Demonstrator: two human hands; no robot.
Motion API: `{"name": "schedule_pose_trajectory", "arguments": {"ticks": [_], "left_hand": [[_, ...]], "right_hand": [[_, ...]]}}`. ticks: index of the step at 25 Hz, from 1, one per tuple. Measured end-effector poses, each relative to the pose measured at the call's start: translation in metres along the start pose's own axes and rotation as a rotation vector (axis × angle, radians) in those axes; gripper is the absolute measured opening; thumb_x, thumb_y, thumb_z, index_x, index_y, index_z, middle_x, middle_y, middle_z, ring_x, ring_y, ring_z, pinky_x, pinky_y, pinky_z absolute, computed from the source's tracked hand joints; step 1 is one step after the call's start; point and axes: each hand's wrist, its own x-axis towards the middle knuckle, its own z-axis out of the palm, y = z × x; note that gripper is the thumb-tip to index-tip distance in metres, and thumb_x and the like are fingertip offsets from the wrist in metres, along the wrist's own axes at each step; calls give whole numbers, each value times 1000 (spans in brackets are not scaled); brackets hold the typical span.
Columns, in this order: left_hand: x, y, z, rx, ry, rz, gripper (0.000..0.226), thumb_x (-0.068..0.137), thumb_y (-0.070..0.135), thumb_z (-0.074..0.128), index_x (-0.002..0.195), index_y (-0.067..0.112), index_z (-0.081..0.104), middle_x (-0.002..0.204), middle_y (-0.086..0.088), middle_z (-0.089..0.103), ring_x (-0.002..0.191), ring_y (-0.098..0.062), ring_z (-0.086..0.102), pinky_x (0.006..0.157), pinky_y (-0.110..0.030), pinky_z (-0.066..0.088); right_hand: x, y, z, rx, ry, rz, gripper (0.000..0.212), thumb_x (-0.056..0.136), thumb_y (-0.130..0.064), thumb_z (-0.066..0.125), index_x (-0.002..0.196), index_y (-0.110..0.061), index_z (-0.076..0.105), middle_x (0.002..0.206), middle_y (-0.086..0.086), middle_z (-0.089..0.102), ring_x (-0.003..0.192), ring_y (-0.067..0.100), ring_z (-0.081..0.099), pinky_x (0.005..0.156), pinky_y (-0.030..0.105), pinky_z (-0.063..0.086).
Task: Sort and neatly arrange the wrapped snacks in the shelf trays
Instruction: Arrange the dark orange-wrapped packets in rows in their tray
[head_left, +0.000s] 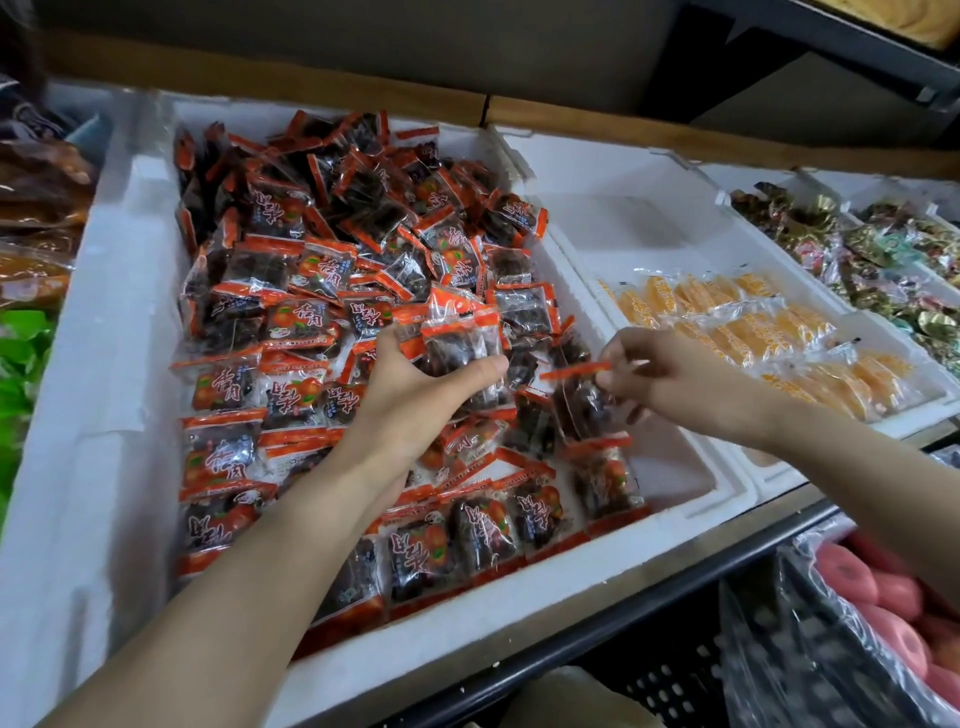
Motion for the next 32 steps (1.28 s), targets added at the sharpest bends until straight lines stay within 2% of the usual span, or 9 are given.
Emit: {"name": "schedule_pose_trajectory", "arguments": {"ticks": [4,7,14,17,20,23,25,27,32], "left_hand": [[-4,4,-7,68,67,3,124,39,62,84,143,37,20,141,1,48,128,-20,46,112,-46,30],[-13,7,-15,105,129,-12,124,50,58,84,148,36,10,152,1,32,137,-23,34,115,-45,24],[-26,3,-29,111,179,-11,122,54,54,84,148,38,8,154,1,27,139,-23,31,114,-47,23],[-31,9,-34,138,207,17,125,34,66,83,141,44,23,147,3,39,133,-21,40,110,-50,32],[-36,14,-49,147,256,64,110,42,59,86,136,39,31,134,7,53,123,-16,51,106,-47,38],[-40,20,-69,159,315,117,91,51,47,85,129,31,41,116,12,64,110,-11,60,101,-43,44],[-42,23,-76,146,338,126,90,49,48,83,128,32,42,115,12,65,109,-10,61,99,-42,46],[-44,20,-78,123,370,121,85,51,44,83,125,33,44,114,13,64,107,-9,61,98,-42,47],[-45,13,-77,135,347,104,77,59,40,83,126,31,46,116,12,64,109,-8,60,101,-41,45]], "right_hand": [[2,-20,28,-51,58,-39,10,93,-21,55,86,-16,50,78,7,63,64,19,61,59,24,52],[9,-30,59,-116,-114,-97,13,90,-26,60,93,-15,54,78,-7,56,60,1,50,49,9,39],[27,-22,86,-202,-245,-43,74,72,-38,78,132,-15,40,126,2,51,112,18,50,95,28,41],[31,-21,89,-187,-250,-28,45,71,-43,77,105,-22,56,97,-4,60,94,16,56,83,27,46],[30,-26,76,-234,-167,-86,28,79,-41,71,71,-19,54,69,-4,56,67,13,53,58,21,40],[20,-40,69,-11,-198,-74,30,84,-38,64,73,-12,55,62,-2,53,48,3,45,44,12,34],[11,-49,78,129,-388,-38,27,87,-36,61,88,-9,59,75,9,62,55,5,53,53,17,48],[6,-53,95,70,-553,-41,21,88,-31,61,95,-12,56,91,14,64,68,15,62,68,30,56],[3,-67,114,26,-543,-72,17,91,-20,59,104,-14,50,98,6,62,51,5,63,50,17,51]]}}
